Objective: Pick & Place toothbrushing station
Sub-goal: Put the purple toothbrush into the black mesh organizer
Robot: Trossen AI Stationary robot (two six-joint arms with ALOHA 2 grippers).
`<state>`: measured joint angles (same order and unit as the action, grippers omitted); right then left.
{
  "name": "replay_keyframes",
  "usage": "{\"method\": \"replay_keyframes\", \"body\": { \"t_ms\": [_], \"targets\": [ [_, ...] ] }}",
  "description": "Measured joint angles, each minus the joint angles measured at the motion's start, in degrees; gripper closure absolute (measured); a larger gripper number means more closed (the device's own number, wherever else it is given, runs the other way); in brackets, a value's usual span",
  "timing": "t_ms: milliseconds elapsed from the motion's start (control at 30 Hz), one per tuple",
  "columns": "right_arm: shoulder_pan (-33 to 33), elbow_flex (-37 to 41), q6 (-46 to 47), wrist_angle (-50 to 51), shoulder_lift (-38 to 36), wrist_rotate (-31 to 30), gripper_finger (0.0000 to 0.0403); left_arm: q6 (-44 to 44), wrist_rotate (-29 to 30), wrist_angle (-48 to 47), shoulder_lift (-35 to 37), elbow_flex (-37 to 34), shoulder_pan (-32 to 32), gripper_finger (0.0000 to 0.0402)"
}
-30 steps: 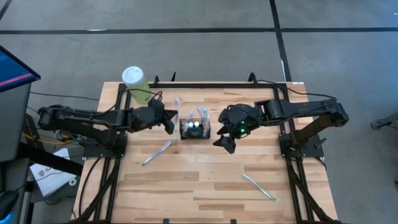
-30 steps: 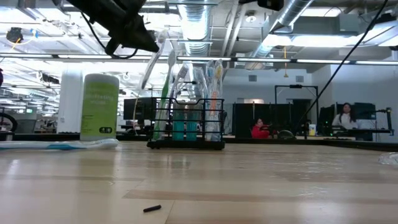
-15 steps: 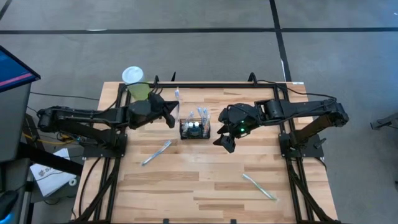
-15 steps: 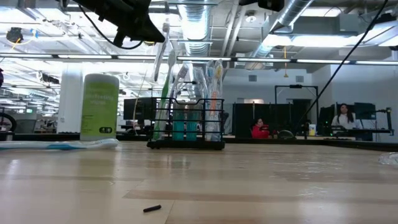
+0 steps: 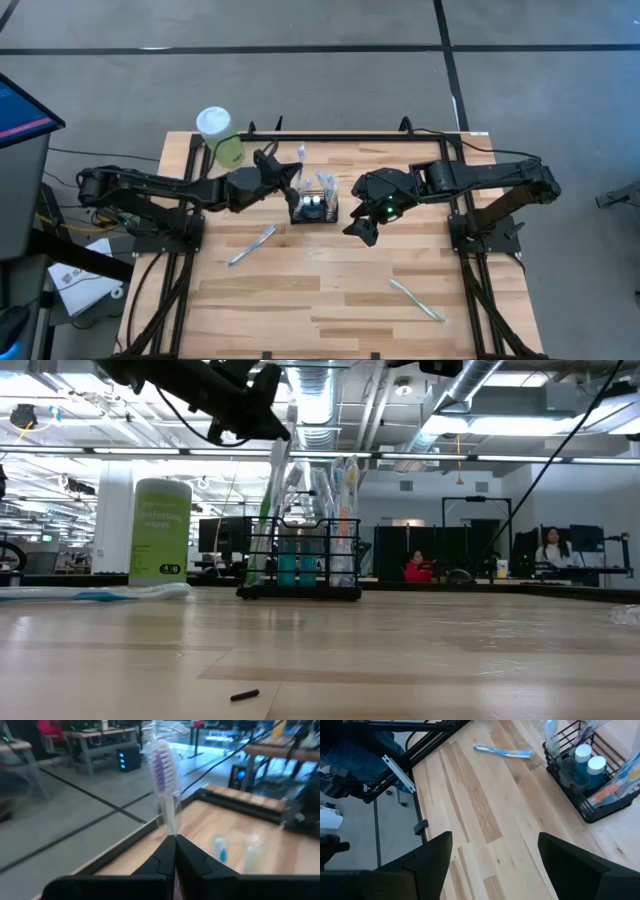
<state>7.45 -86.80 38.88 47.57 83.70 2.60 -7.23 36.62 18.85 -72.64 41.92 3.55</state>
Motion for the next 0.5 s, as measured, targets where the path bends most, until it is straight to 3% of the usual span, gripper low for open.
{"method": "replay_keyframes", "body": {
  "t_ms": [500],
  "targets": [
    [1.5, 0.0, -0.3, 0.2, 0.0, 0.3, 0.0117, 4.0, 6.8, -2.0, 2.8, 0.0, -6.8, 0.0401]
  ]
}}
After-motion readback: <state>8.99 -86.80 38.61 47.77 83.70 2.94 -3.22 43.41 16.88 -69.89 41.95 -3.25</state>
